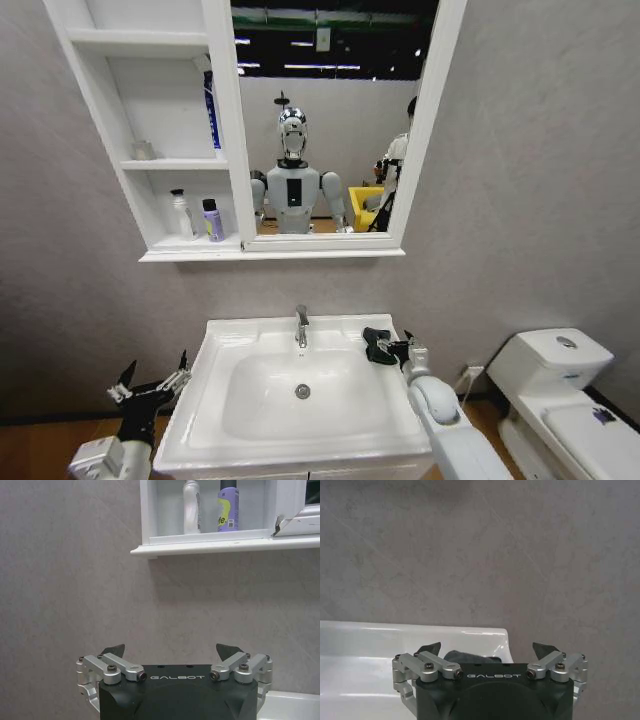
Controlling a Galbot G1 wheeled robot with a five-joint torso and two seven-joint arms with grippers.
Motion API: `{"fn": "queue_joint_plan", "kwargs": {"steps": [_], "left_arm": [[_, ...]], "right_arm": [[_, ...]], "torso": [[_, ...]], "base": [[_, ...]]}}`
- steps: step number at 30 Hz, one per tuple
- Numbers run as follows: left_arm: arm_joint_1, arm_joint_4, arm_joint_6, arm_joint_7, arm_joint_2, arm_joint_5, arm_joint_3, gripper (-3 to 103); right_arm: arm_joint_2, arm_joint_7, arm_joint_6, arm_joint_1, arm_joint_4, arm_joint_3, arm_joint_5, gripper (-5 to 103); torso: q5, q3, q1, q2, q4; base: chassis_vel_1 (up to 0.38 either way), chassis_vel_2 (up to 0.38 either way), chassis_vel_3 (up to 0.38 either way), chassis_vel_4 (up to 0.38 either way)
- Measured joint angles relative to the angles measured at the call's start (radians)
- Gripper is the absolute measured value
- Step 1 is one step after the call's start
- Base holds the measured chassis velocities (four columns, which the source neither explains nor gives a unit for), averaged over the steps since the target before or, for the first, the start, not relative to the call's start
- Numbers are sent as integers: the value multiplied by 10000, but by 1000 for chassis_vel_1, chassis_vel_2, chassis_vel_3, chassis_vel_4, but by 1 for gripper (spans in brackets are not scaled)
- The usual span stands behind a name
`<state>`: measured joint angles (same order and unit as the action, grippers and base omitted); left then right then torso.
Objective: Move facial cleanser and shampoo from washbasin to cabinet, then wipe washbasin with towel.
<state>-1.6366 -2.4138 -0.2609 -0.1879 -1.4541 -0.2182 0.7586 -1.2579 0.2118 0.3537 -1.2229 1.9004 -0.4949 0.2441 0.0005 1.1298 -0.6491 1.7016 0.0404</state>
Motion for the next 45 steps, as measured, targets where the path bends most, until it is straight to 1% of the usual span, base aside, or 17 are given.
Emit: {"fn": "queue_joint_plan", "kwargs": {"steps": [2,3,5,6,8,9,11,17,24,27,29,31,35,40,41,42,45], "left_arm": [[1,0,0,2,0,0,0,100],[1,0,0,2,0,0,0,100],[0,0,0,-2,0,0,2,100],[0,0,0,-2,0,0,2,100],[0,0,-1,1,0,0,1,100],[0,0,-1,1,0,0,1,100],[0,0,0,1,0,0,0,100],[1,0,-1,1,0,0,0,100],[0,0,0,0,0,0,0,100],[0,0,0,2,0,0,0,100],[0,1,0,1,0,0,1,100],[1,0,0,-1,0,0,2,100],[1,0,0,0,0,0,1,100],[1,0,-1,3,0,0,-1,100],[0,0,0,2,1,0,1,100],[0,0,0,2,1,0,1,100],[-1,-1,-1,2,0,0,-1,100]], "right_arm": [[-381,-102,-174,-1386,1296,-340,-545,100],[-381,-102,-174,-1386,1296,-340,-545,100],[-792,-210,-227,-2758,2652,-521,-1114,100],[-792,-210,-227,-2758,2652,-521,-1114,100],[-1138,-295,-553,-4045,3569,-576,-2054,100],[-1138,-295,-553,-4045,3569,-576,-2054,100],[-1258,-342,-1099,-4808,3941,-650,-2794,100],[-1098,75,-1446,-5281,4147,-532,-2846,100],[-1135,148,-1450,-5310,4249,-281,-2836,100],[-1141,159,-1449,-5314,4252,-186,-2831,100],[-1151,159,-1449,-5315,4252,-151,-2832,100],[-1146,159,-1453,-5324,4251,-125,-2831,100],[-1130,156,-1543,-5373,4252,-120,-2814,100],[-1113,140,-1652,-5483,4275,-76,-2807,100],[-1087,122,-1673,-5518,4279,-31,-2818,100],[-1087,122,-1673,-5518,4279,-31,-2818,100],[-1042,88,-1683,-5546,4279,33,-2837,100]], "torso": [[-3,-1,1,0,5],[-3,-1,1,0,5],[-7,-2,4,3,4],[-7,-2,4,3,4],[-8,-2,4,2,4],[-8,-2,4,2,4],[-7,0,2,2,3],[-6,1,-3,-1,-2],[-5,1,-1,-1,1],[-2,1,2,0,0],[-12,0,1,0,1],[1,1,1,-1,-2],[-10,1,0,-1,1],[-1,1,0,0,3],[-15,0,2,0,1],[-15,0,2,0,1],[6,1,2,1,1]], "base": [[0,0,0,0],[0,0,0,0],[0,0,0,0],[0,0,0,0],[0,0,0,0],[0,0,0,0],[0,0,0,0],[52,-51,-52,51],[147,-161,-156,156],[237,-225,-220,219],[242,-252,-251,272],[303,-255,-264,263],[302,-289,-292,305],[336,-334,-319,349],[343,-385,-366,367],[343,-385,-366,367],[392,-365,-373,359]]}}
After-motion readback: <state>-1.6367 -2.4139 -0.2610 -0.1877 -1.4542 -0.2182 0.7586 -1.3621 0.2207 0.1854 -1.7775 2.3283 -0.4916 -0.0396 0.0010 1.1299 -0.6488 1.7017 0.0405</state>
